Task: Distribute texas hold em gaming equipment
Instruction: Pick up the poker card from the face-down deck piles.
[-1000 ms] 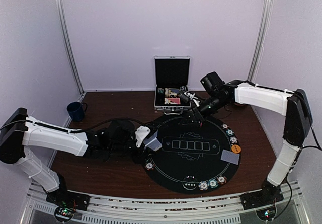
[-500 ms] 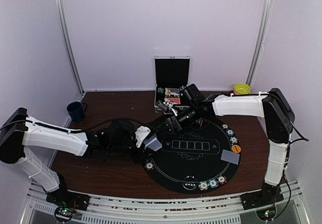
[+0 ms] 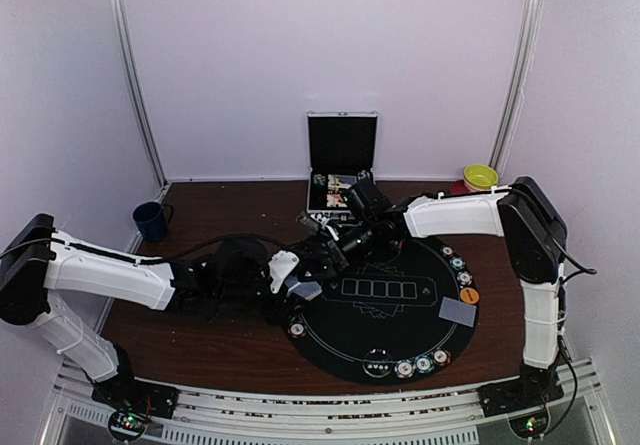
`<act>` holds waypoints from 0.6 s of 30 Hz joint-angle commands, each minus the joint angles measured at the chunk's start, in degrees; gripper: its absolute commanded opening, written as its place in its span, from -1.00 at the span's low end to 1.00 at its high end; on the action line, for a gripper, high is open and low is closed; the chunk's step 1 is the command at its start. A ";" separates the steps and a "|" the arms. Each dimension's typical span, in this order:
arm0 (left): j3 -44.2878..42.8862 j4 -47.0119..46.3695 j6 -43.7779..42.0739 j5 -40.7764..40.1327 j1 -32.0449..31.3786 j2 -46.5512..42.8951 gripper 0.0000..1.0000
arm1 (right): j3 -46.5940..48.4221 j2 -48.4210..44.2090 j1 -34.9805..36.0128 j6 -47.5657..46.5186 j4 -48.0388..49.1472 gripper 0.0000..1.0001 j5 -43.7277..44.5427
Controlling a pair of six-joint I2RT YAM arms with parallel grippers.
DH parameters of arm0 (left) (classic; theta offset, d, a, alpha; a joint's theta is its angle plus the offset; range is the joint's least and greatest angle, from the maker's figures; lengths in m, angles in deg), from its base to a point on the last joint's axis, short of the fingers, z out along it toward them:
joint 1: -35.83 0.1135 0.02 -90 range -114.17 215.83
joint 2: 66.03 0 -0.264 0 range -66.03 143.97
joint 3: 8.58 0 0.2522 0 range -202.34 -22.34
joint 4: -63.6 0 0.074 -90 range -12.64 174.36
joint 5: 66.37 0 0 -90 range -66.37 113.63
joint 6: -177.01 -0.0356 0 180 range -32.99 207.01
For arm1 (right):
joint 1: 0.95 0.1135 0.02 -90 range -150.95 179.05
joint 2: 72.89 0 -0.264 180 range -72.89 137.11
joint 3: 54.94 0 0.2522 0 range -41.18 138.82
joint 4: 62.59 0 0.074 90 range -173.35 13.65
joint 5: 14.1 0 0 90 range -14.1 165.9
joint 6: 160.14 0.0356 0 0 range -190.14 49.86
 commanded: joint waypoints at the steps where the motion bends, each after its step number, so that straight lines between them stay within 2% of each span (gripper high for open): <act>1: -1.15 -2.02 -0.64 0.96 -0.32 0.10 0.06 | 1.88 0.82 0.97 -2.67 -2.69 0.25 -2.62; 6: -1.24 -2.02 -0.65 1.16 -0.32 0.33 0.06 | 3.46 2.56 1.62 -4.75 -5.76 0.22 -2.70; 18: -1.46 -1.89 -0.74 1.34 -0.33 1.12 0.06 | 3.46 2.36 0.75 -6.17 -8.40 -0.10 3.40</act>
